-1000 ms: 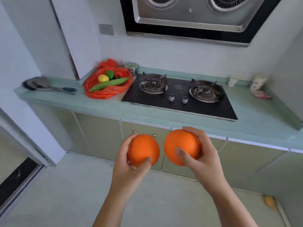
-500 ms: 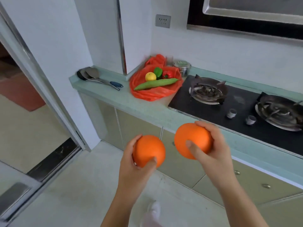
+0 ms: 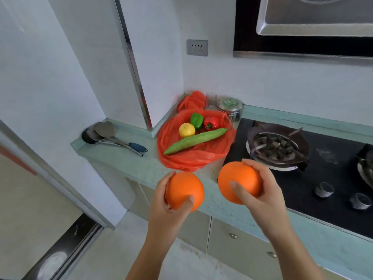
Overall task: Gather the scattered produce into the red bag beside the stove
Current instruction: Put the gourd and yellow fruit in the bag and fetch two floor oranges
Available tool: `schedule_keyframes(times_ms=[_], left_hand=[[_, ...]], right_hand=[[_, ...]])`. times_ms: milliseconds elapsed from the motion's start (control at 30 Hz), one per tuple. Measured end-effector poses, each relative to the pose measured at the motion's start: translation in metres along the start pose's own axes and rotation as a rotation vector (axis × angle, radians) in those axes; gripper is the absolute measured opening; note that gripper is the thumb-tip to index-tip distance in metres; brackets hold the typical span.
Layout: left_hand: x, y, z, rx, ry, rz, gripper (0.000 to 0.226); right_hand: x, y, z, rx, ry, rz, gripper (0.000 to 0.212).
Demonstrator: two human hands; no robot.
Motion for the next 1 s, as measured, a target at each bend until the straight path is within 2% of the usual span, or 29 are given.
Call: schedule_keyframes(times_ms=[233,367,733,1000], left_hand=[[0.063,-0.026,-0.016,0.04,0.011,-0.062,0.055],[0.11,-0.042,-0.03,0.066,-0.008,-0.065,0.067],[0.267,-0.08,-0.091,0.166,-0.192,-0.101,0.063],[0.358,-0.123,-0.112,0.271,-0.236,-0.091,0.062]], right_hand=[[0.053,0.03,0.014,-0.007,0.006,0.066,0.049],[0.087,0.043,0.025,-0.036,0.025,0.124,0.05],[0.22,0.077,0.075,-0.091,0.094,0.243,0.051],[0.287,0.114,0.103,-0.195,0.159,0.256,0.051]])
Point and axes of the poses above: each hand's wrist, its own x-axis towards the middle knuckle, its own z-axis out of the palm, y = z × x, the point moved 1 cm from there along x, towards the middle knuckle, and after that the axes turned 13 degrees about -y, right-handed, at the moved point
